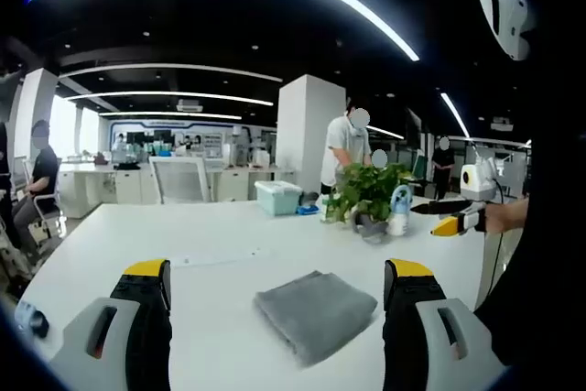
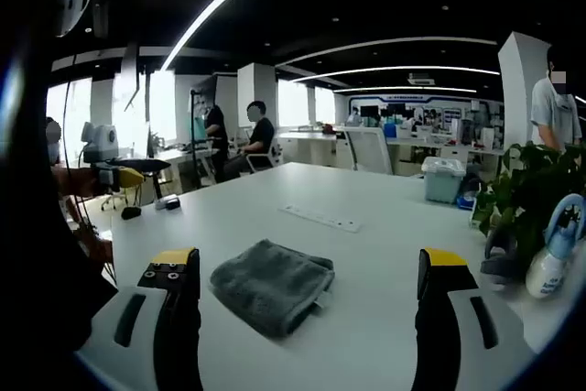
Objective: Fold the towel on the table until its edges align and the towel forms a compact rectangular stack.
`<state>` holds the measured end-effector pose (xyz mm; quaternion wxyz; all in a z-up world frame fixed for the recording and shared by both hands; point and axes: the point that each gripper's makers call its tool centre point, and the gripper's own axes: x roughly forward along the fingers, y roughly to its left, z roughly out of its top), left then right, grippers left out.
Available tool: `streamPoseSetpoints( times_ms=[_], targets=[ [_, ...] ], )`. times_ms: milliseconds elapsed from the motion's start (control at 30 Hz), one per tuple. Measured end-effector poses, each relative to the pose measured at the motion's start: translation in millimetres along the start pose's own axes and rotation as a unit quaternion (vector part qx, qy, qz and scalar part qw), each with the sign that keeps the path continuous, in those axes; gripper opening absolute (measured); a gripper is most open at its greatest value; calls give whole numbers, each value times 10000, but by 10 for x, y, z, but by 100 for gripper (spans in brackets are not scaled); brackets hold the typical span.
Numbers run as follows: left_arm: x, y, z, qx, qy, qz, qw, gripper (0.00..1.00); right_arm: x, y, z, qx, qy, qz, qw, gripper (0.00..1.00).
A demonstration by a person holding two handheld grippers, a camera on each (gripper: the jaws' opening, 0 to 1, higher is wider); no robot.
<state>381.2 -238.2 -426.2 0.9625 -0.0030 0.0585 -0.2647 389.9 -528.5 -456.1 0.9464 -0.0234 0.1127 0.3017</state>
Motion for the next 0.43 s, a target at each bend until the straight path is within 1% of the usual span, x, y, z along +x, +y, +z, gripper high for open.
streamPoseSetpoints(
  times_ms=[300, 367, 433],
  targets=[
    [-6, -16, -20, -5, 31, 3, 10000, 99, 10, 50, -30, -4, 113, 59, 9999, 99],
    [-12, -20, 1, -26, -24, 3, 10000, 99, 34, 91, -61, 47, 227, 110, 9997, 99],
    [-17, -21, 8, -64, -39, 3, 10000, 99, 39, 83, -65, -17, 223, 102, 9997, 99]
  ],
)
